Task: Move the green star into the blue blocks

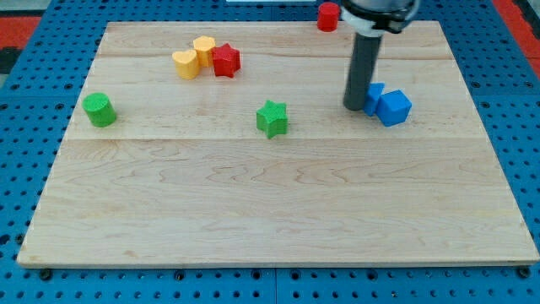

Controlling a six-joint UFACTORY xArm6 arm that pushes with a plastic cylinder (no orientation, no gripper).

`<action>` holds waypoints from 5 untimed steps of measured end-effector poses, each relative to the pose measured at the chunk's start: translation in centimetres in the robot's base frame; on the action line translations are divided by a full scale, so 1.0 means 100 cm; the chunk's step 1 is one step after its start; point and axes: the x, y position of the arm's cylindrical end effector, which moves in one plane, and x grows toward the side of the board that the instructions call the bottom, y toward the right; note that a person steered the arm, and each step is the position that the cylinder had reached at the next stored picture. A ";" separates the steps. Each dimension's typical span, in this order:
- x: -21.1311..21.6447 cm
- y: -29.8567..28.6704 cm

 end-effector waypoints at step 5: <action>0.037 -0.165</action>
